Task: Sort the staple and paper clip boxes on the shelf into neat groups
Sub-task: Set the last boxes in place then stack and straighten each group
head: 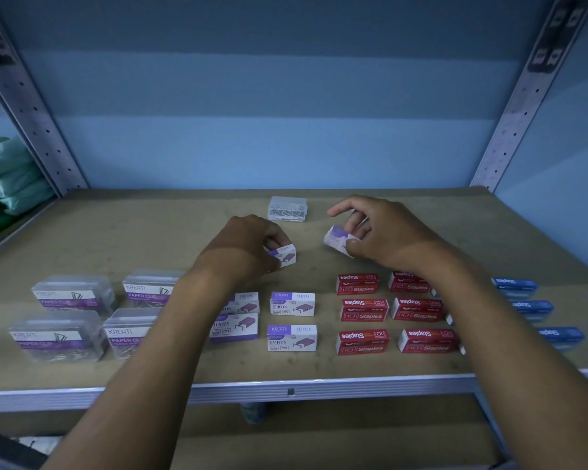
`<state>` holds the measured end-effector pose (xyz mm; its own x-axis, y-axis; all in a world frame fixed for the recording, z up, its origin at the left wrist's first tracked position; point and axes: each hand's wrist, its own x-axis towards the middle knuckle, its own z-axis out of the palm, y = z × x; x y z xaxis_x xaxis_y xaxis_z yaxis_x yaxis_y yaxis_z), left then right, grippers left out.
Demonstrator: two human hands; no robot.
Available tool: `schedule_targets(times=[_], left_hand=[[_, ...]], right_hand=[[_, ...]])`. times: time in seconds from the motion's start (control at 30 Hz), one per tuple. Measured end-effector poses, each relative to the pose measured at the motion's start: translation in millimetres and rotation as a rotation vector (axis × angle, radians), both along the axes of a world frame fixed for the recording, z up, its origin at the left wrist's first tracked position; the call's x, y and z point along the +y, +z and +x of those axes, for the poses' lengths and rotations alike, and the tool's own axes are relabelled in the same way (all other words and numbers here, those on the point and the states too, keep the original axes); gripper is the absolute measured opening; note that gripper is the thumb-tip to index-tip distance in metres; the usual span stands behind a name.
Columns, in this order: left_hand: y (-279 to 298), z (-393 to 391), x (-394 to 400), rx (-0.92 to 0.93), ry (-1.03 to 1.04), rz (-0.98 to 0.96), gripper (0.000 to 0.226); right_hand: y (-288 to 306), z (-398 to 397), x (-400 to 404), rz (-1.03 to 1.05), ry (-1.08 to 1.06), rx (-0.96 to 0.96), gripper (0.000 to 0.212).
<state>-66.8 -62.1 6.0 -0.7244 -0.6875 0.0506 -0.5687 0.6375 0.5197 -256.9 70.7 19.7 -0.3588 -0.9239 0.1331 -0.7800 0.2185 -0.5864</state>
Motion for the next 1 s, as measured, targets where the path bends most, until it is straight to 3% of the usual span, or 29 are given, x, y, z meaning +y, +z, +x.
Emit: schedule_targets(times=[0.3, 0.6, 1.0], left_hand=[[0, 1, 1, -0.002, -0.008, -0.016, 0.026], [-1, 3, 3, 0.050, 0.004, -0.024, 0.025], [6, 4, 9, -0.019, 0.015, -0.100, 0.028]], right_hand=[[-3, -2, 0, 0.058, -0.014, -0.009, 0.045], [-9, -5, -1, 0.088, -0.028, 0.042, 0.024], [-10, -2, -2, 0.080, -0.058, 0.069, 0.021]])
